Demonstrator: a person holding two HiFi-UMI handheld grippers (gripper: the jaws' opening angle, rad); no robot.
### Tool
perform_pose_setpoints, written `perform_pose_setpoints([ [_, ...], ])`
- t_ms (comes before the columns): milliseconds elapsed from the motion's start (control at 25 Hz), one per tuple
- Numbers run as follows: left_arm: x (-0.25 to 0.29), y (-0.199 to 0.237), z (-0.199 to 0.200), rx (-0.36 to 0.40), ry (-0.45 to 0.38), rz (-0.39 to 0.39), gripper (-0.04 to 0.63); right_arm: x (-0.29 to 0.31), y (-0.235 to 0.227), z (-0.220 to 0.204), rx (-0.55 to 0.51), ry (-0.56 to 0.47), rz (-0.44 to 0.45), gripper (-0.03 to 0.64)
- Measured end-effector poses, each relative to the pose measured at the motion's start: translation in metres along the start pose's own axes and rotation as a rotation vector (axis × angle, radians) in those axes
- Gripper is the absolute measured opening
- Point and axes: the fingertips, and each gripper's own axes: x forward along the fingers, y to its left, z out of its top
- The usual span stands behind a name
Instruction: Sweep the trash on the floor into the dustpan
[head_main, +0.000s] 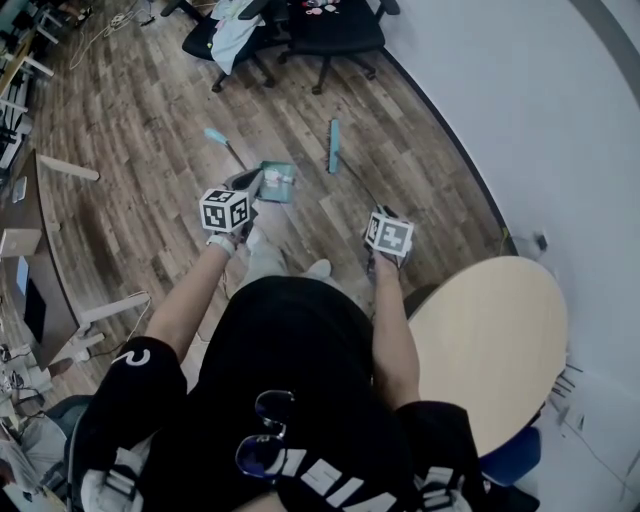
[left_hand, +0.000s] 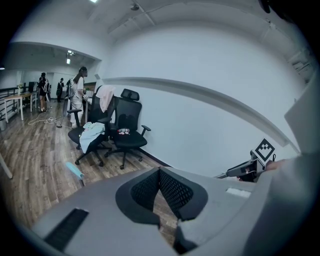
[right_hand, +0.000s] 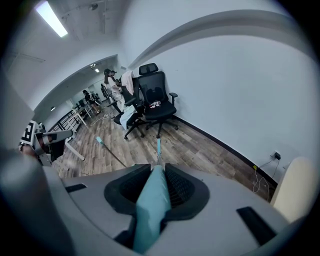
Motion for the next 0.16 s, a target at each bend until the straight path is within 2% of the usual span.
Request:
perform_pose_setpoints([
  [160,-0.0003,-0.0007,0.0013,0.006,0.000,-0.003,-0.003,0.0009,0.0014,0.0018,-0.003,-0.001,0.004,0.084],
])
